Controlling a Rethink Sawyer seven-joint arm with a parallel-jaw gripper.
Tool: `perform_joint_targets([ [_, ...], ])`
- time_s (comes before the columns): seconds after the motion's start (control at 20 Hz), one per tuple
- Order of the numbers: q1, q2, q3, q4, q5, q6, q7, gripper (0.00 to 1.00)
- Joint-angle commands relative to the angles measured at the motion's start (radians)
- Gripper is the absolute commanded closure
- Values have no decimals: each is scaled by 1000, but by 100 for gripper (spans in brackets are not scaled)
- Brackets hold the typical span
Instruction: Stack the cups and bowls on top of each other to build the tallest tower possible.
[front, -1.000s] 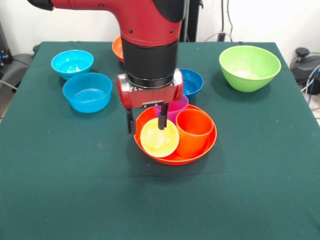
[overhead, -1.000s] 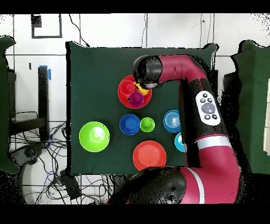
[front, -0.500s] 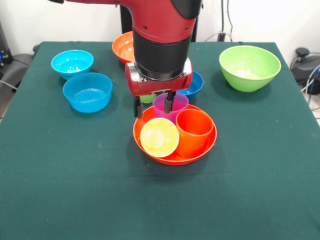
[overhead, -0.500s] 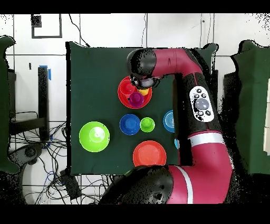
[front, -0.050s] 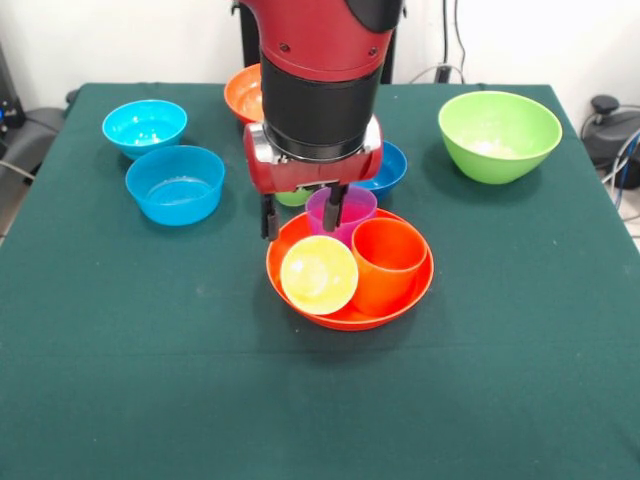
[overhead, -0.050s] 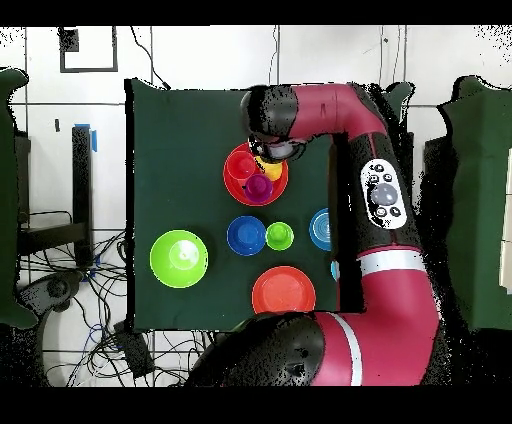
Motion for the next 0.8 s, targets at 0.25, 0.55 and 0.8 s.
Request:
perform_joint_targets([
  [0.25,-28,12,59,3,-35,-142,-180,0],
  [0.55,-45,3,64,41,-30,-222,-160,0],
  [0.8,-55,3,60,73,-27,-278,-150,0],
])
